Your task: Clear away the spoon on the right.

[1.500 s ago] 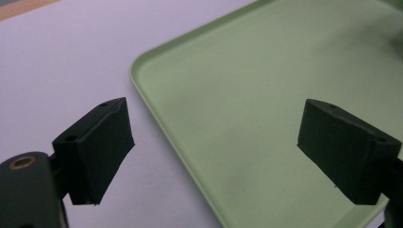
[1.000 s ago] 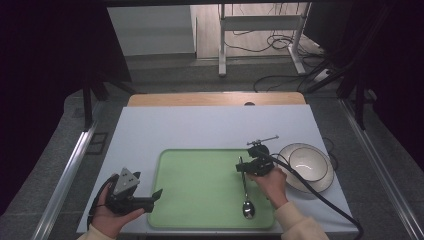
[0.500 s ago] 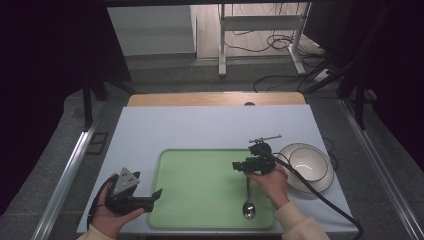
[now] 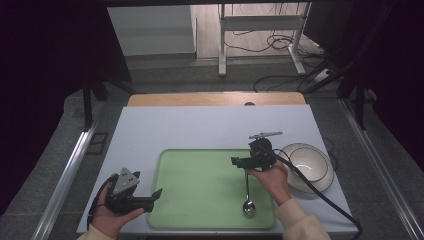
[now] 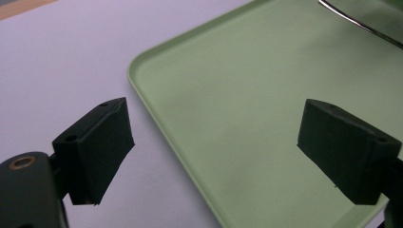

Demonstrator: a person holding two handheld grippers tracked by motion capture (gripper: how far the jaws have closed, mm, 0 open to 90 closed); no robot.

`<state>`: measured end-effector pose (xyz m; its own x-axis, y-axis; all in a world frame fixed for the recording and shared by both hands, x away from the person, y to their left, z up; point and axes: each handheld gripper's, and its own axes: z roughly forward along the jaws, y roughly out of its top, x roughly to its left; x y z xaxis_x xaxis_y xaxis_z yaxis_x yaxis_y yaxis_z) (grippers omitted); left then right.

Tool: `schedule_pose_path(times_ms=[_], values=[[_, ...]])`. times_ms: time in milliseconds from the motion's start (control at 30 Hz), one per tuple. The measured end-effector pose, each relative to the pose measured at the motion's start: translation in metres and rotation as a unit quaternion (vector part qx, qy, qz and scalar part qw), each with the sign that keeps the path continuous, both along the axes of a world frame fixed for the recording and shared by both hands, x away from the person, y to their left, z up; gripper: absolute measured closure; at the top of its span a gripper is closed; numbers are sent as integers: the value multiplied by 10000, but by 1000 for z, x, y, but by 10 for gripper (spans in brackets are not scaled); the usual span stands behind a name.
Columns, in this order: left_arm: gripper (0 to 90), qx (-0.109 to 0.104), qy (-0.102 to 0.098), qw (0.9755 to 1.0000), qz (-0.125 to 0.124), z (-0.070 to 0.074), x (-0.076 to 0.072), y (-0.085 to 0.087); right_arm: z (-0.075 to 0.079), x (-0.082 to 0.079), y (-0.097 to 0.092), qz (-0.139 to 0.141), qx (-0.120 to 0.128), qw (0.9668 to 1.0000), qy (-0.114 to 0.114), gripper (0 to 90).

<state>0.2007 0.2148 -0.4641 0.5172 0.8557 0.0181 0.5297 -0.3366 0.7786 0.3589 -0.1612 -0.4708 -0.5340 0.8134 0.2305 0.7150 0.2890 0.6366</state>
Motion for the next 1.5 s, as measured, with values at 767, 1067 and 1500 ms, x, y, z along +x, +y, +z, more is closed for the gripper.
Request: schedule_pose_path(times_ms=[767, 1067, 1500], values=[[109, -117, -133, 9998, 66, 5, 10, 0, 52, -56, -44, 714, 512, 9899, -1116, 148], [109, -118, -157, 9997, 117, 4, 2, 6, 59, -89, -92, 299, 705, 9838, -1620, 170], [109, -105, -137, 9997, 174, 3, 4, 6, 40, -95, -110, 341, 707, 9847, -1559, 171]])
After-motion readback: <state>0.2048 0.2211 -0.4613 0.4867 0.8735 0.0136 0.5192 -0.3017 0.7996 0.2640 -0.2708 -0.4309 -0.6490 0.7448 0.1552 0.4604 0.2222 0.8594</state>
